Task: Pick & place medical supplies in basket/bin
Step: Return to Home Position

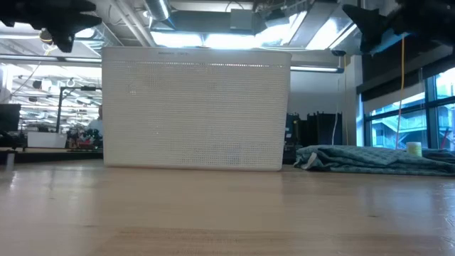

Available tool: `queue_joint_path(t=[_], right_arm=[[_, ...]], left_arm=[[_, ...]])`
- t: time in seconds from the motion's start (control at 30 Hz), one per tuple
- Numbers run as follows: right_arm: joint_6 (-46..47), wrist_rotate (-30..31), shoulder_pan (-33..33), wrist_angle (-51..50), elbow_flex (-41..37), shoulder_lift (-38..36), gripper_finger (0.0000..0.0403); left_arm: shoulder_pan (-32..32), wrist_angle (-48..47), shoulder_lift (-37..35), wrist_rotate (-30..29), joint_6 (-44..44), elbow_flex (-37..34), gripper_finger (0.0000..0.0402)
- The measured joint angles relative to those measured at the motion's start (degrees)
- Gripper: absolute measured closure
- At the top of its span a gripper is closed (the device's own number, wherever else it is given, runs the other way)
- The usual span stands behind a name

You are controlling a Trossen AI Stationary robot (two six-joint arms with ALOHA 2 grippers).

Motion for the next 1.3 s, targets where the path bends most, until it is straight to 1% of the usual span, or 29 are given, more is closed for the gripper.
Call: queue_joint_path(t=[0.13, 0.17, 0.23, 0.3, 0.4, 0.5, 0.57, 0.67, 0.83, 1.0, 1.1, 1.3], right_arm=[[0.68, 0.0, 0.0, -0.18, -1.72, -2.57, 0.0134], [0.9, 0.02, 0.0, -0.13, -1.87, -2.84, 0.0134], [1.1, 0.02, 0.0, -0.28, -2.07, -3.25, 0.0134], [1.02, 0.02, 0.0, -0.18, -2.07, -3.26, 0.0134], [1.31, 0.02, 0.0, -0.45, -2.07, -3.25, 0.0134], [1.48, 0.01, 0.0, -1.31, -2.07, -3.25, 0.0134], [1.45, 0.02, 0.0, -1.56, -2.07, -3.25, 0.0134], [1.41, 0.02, 0.0, -1.56, -2.07, -3.23, 0.0134], [1.35, 0.06, 0.0, -1.56, -2.07, -3.22, 0.0134], [1.05, 0.17, 0.0, -1.56, -2.07, -3.22, 0.0134], [-1.75, 0.43, 0.0, -1.56, -2.07, -3.22, 0.0134], [-3.43, 3.85, 0.0, -2.83, -2.07, -3.96, 0.0134]], left_arm=[[0.0, 10.02, 0.0, 8.43, 1.22, -4.92, 0.0268], [0.0, 12.05, 0.04, 9.78, 1.26, -6.24, 0.0268], [0.0, 14.63, 0.36, 9.42, 1.08, -9.44, 0.0268], [0.0, 17.96, 0.19, 7.27, 0.87, -12.38, 0.0268], [0.0, 23.78, -0.02, 5.22, 3.55, -14.98, 0.0268], [0.14, 23.61, -0.02, 6.32, 4.63, -15.65, 0.0268], [0.79, 22.34, -0.02, 9.65, 3.6, -15.6, 0.0268], [2.98, 21.1, -0.02, 16.35, 2.03, -15.6, 0.0268], [8.46, 16.4, -0.02, 22.07, 0.81, -15.6, 0.0268], [14.31, 14.3, -0.02, 26.21, 2.27, -15.6, 0.0268], [16.9, 13.25, -0.03, 25.97, 2.53, -15.6, 0.0268], [20.55, 13.65, -0.04, 29.11, 2.71, -15.6, 0.0268]])
